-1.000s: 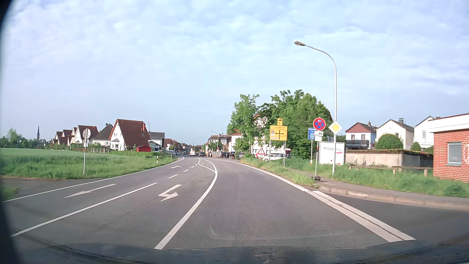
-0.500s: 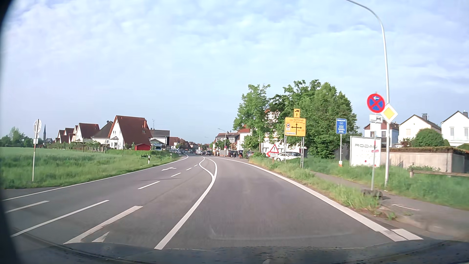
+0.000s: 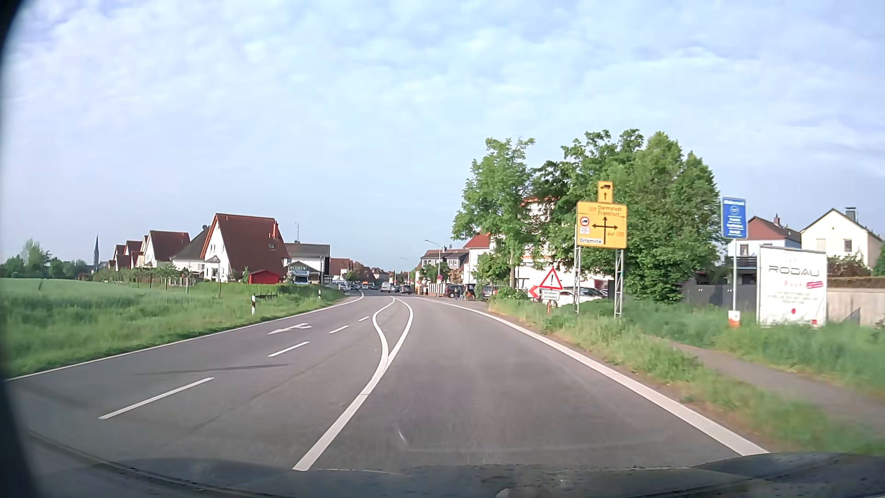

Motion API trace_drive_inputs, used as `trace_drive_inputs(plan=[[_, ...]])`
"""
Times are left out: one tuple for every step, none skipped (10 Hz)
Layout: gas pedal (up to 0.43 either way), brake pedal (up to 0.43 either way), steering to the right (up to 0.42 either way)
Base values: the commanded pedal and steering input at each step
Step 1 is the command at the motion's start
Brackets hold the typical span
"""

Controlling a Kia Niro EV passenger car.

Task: Follow the waypoints while adhering to traffic rules and regulations

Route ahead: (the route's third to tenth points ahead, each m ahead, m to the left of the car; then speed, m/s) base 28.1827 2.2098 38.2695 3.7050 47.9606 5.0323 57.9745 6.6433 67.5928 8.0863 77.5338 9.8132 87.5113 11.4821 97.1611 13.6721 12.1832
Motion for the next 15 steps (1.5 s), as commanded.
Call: trace_drive_inputs(plan=[[0.11, 0.0, -0.025], [0.11, 0.0, -0.024], [0.11, 0.0, -0.022], [0.11, 0.0, -0.019], [0.11, 0.0, -0.019], [0.11, 0.0, -0.019], [0.11, 0.0, -0.019], [0.11, 0.0, -0.019], [0.11, 0.0, -0.019], [0.11, 0.0, -0.019], [0.11, 0.0, -0.019], [0.11, 0.0, -0.019], [0.11, 0.0, -0.019], [0.11, 0.0, -0.019], [0.11, 0.0, -0.019]])
